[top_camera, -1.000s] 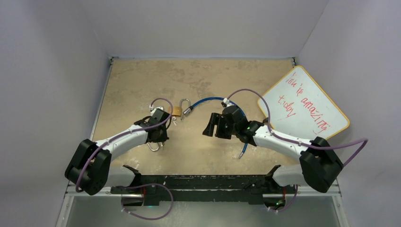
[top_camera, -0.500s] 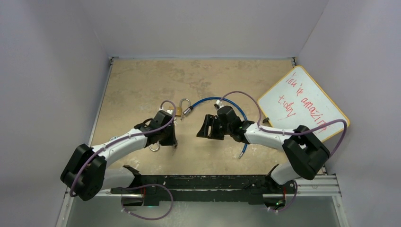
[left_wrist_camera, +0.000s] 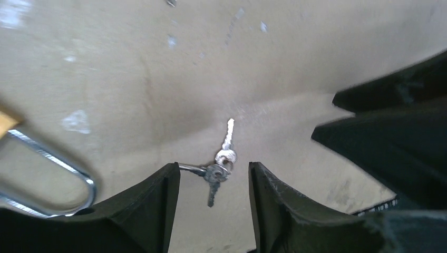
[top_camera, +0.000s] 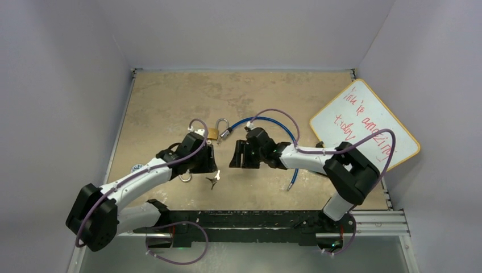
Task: Unlock with the key
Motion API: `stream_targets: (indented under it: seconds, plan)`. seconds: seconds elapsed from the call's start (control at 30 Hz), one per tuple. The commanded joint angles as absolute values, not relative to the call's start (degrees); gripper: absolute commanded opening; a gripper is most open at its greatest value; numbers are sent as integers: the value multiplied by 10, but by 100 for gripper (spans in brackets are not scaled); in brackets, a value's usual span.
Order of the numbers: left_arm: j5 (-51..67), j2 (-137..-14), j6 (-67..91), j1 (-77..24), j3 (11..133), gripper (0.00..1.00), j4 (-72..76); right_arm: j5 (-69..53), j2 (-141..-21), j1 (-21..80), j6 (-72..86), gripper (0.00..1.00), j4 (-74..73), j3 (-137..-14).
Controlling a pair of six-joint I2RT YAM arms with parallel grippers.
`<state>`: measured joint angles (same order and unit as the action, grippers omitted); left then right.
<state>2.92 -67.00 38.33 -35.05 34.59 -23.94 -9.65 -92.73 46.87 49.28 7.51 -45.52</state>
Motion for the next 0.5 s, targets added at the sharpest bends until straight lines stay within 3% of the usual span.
stream_targets:
  seconds: [0.0,0.23,0.37,0.47]
  plan:
    - [-125,-609,434,-350,367,50,-287,-26,-958,524,464,60,-10,-556]
    - [-270,-484,514,-349,356,49,-338,84,-1051,601,469,58,-123,-693]
    - [-348,-393,556,-351,347,44,-382,125,-1095,646,398,39,-158,-771]
    - [-391,-320,555,-350,339,43,-390,137,-1119,668,318,38,-162,-806]
